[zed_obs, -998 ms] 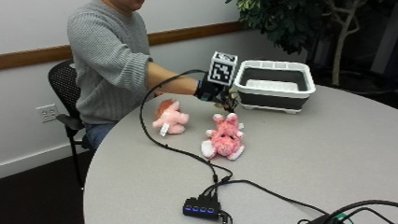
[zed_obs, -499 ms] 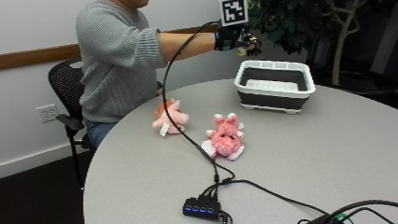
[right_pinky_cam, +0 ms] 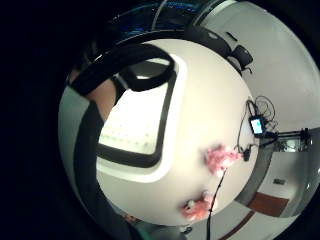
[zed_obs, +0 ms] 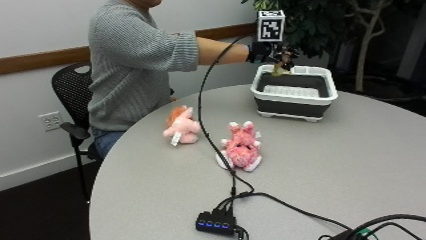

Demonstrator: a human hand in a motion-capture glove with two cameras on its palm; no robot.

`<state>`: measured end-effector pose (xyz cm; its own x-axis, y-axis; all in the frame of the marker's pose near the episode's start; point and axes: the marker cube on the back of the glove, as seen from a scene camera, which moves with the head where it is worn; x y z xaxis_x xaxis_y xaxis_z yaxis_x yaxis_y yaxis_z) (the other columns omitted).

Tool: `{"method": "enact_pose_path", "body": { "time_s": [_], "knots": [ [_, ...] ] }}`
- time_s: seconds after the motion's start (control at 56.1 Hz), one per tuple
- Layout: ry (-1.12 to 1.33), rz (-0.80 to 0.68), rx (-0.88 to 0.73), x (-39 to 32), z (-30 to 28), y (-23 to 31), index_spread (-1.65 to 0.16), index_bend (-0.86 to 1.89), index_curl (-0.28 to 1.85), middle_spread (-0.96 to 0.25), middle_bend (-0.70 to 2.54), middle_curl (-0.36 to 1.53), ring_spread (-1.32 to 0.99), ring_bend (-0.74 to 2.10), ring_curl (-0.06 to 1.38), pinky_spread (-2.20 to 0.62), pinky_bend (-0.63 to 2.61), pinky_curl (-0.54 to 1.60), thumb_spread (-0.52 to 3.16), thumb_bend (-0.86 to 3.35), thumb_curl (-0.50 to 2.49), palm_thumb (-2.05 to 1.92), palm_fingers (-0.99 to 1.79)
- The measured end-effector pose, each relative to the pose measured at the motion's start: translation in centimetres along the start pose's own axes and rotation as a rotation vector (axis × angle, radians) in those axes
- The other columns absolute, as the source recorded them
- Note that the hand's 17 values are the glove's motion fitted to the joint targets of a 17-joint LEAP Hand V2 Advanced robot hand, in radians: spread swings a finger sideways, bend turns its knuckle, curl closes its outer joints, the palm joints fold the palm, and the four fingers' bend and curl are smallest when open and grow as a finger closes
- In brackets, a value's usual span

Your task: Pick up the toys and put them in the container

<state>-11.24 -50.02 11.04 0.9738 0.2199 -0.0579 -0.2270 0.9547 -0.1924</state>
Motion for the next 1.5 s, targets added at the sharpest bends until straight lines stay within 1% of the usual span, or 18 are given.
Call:
{"method": "enact_pose_path", "body": {
  "time_s": [0.053, 0.089, 0.125, 0.178, 0.25, 0.321, 0.374, 0.463, 0.517, 0.606, 0.695, 0.802, 0.945, 1.087, 1.248, 1.319, 1.39, 1.497],
  "knots": [
    [0.097, 0.026, -0.049, 0.8, 1.0, 0.3, -0.36, -0.01, 0.39, -0.29, 0.31, 0.38, -0.45, 0.99, 0.40, -0.14, 0.77, 0.45, 1.35, -0.04, 0.44, 0.43, 0.17],
    [0.020, -0.043, -0.065, 0.0, 1.1, 0.7, -0.35, 0.01, 0.36, -0.27, 0.22, 0.35, -0.42, 0.94, 0.39, -0.11, 0.88, 0.47, 1.34, -0.05, 0.42, 0.39, 0.01],
    [-0.048, -0.091, -0.067, -0.5, 1.2, 1.1, -0.34, 0.03, 0.34, -0.25, 0.19, 0.35, -0.39, 0.90, 0.37, -0.09, 0.94, 0.49, 1.33, -0.05, 0.41, 0.35, -0.04],
    [-0.074, -0.084, -0.061, 0.0, 1.2, 1.3, -0.33, 0.06, 0.30, -0.24, 0.17, 0.33, -0.36, 0.88, 0.34, -0.07, 1.00, 0.48, 1.33, -0.04, 0.39, 0.30, -0.06],
    [0.028, -0.045, -0.058, 1.5, 1.6, 1.5, -0.33, 0.10, 0.28, -0.22, 0.18, 0.33, -0.34, 0.86, 0.32, -0.05, 1.01, 0.47, 1.33, -0.03, 0.38, 0.25, -0.07],
    [-0.010, -0.108, -0.060, 1.1, 1.7, 2.2, -0.33, 0.12, 0.28, -0.21, 0.17, 0.33, -0.31, 0.86, 0.32, -0.03, 1.02, 0.46, 1.33, -0.03, 0.37, 0.22, -0.07],
    [0.040, -0.063, -0.056, 1.9, 1.6, 2.5, -0.33, 0.13, 0.27, -0.21, 0.18, 0.34, -0.30, 0.86, 0.32, -0.02, 1.02, 0.46, 1.33, -0.02, 0.36, 0.21, -0.06],
    [-0.027, -0.150, -0.056, 3.1, 1.1, 3.7, -0.33, 0.14, 0.27, -0.20, 0.18, 0.34, -0.29, 0.85, 0.32, -0.02, 1.01, 0.44, 1.34, -0.02, 0.35, 0.19, -0.06],
    [-0.022, -0.153, -0.057, 4.8, 0.7, 4.3, -0.33, 0.15, 0.27, -0.20, 0.18, 0.34, -0.28, 0.84, 0.31, -0.01, 1.01, 0.44, 1.34, -0.01, 0.35, 0.19, -0.05],
    [0.076, -0.081, -0.059, 9.2, 0.6, 5.4, -0.33, 0.15, 0.28, -0.20, 0.18, 0.34, -0.28, 0.83, 0.31, -0.01, 1.00, 0.43, 1.34, -0.01, 0.35, 0.18, -0.05],
    [0.244, 0.019, -0.066, 17.3, 0.7, 7.1, -0.34, 0.17, 0.28, -0.20, 0.19, 0.35, -0.27, 0.75, 0.29, -0.01, 1.01, 0.42, 1.35, -0.01, 0.34, 0.17, -0.07],
    [0.071, 0.184, -0.073, 23.1, 0.8, 9.1, -0.34, 0.17, 0.30, -0.20, 0.19, 0.35, -0.23, 0.61, 0.25, 0.00, 1.00, 0.41, 1.36, -0.02, 0.33, 0.13, -0.10],
    [-0.063, 0.304, -0.095, 29.6, 1.8, 10.8, -0.34, 0.15, 0.29, -0.19, 0.18, 0.35, -0.20, 0.52, 0.23, 0.01, 0.97, 0.39, 1.36, -0.02, 0.33, 0.09, -0.11],
    [-0.086, 0.342, -0.155, 31.0, 6.6, 11.2, -0.35, 0.14, 0.29, -0.18, 0.17, 0.35, -0.18, 0.48, 0.22, 0.02, 0.96, 0.38, 1.36, -0.01, 0.32, 0.07, -0.10],
    [-0.087, 0.399, -0.336, 30.5, 15.4, 12.2, -0.36, 0.17, 0.29, -0.18, 0.16, 0.34, -0.14, 0.36, 0.20, 0.03, 0.95, 0.37, 1.34, -0.02, 0.32, 0.06, -0.13],
    [-0.097, 0.427, -0.300, 30.2, 17.3, 12.4, -0.36, 0.18, 0.30, -0.17, 0.14, 0.33, -0.10, 0.24, 0.18, 0.04, 0.99, 0.38, 1.32, -0.02, 0.32, 0.05, -0.14],
    [-0.086, 0.426, -0.280, 29.9, 18.0, 12.5, -0.39, 0.28, 0.34, -0.16, 0.13, 0.31, -0.08, 0.15, 0.16, 0.04, 1.04, 0.38, 1.31, -0.02, 0.32, 0.05, -0.05],
    [-0.068, 0.421, -0.267, 29.8, 18.2, 12.6, -0.42, 0.37, 0.38, -0.17, 0.15, 0.29, -0.06, 0.15, 0.15, 0.04, 1.06, 0.39, 1.29, -0.01, 0.33, 0.06, -0.01]
  ]
}}
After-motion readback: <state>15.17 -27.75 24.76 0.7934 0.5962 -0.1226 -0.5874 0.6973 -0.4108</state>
